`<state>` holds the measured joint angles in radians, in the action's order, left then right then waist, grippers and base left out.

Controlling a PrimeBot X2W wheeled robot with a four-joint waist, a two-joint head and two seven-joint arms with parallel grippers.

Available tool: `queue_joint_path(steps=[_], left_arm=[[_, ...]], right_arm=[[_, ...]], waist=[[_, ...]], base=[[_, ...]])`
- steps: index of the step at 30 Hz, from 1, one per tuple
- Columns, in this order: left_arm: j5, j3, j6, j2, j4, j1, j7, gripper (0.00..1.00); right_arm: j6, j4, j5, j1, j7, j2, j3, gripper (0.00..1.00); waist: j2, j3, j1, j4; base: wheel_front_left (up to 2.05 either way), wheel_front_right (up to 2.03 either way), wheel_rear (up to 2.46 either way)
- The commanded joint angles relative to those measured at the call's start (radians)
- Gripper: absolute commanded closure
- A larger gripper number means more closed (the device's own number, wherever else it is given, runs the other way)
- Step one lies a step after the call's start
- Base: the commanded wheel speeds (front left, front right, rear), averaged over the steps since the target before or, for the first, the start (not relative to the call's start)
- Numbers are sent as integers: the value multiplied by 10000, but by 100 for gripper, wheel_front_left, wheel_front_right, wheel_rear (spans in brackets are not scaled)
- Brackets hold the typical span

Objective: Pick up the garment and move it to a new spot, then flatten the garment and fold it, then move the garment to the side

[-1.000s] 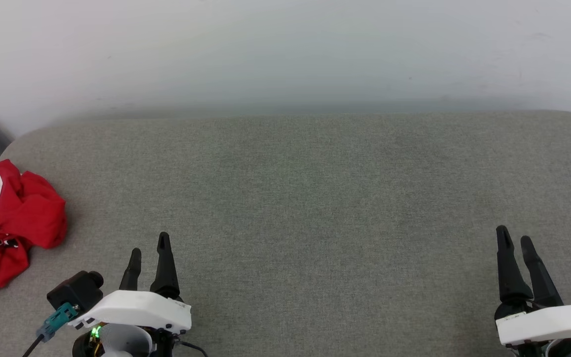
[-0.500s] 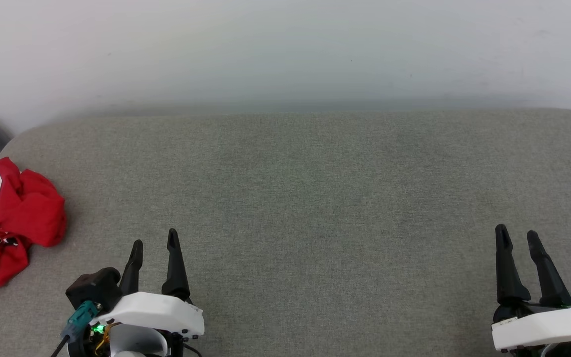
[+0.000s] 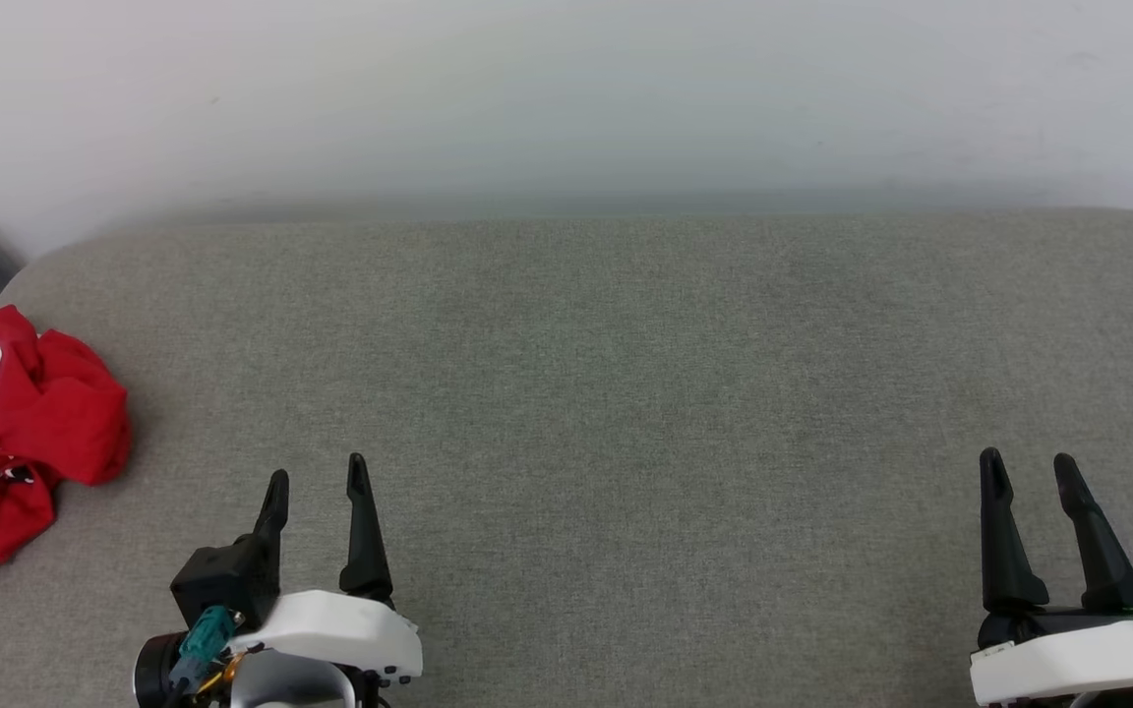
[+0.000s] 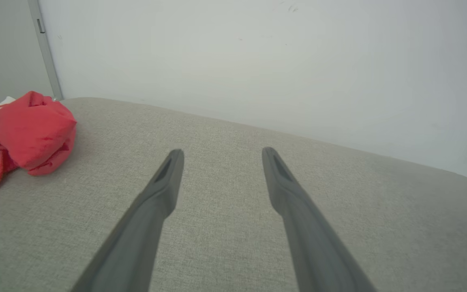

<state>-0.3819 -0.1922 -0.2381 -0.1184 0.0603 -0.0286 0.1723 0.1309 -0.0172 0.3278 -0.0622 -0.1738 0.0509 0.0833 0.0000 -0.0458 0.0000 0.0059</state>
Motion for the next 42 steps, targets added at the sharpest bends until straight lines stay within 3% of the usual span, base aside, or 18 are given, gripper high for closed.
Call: queue_joint_path(steps=[1, 14, 42], left_arm=[[259, -75, -53, -63, -119, -37, 103, 0], [1351, -228, -192, -63, -65, 48, 385, 0], [3328, 176, 236, 474, 145, 213, 918, 0]], right_arm=[[-2, -150, -239, 10, -77, -3, 4, 0], [-2, -366, -1154, -143, -376, -6, 46, 0], [-3, -480, -2354, -345, -907, -14, 25, 0]], waist=[[0, -16, 0, 4], [0, -99, 0, 21], [0, -408, 0, 72]], base=[[0, 0, 0], [0, 0, 0], [0, 0, 0]])
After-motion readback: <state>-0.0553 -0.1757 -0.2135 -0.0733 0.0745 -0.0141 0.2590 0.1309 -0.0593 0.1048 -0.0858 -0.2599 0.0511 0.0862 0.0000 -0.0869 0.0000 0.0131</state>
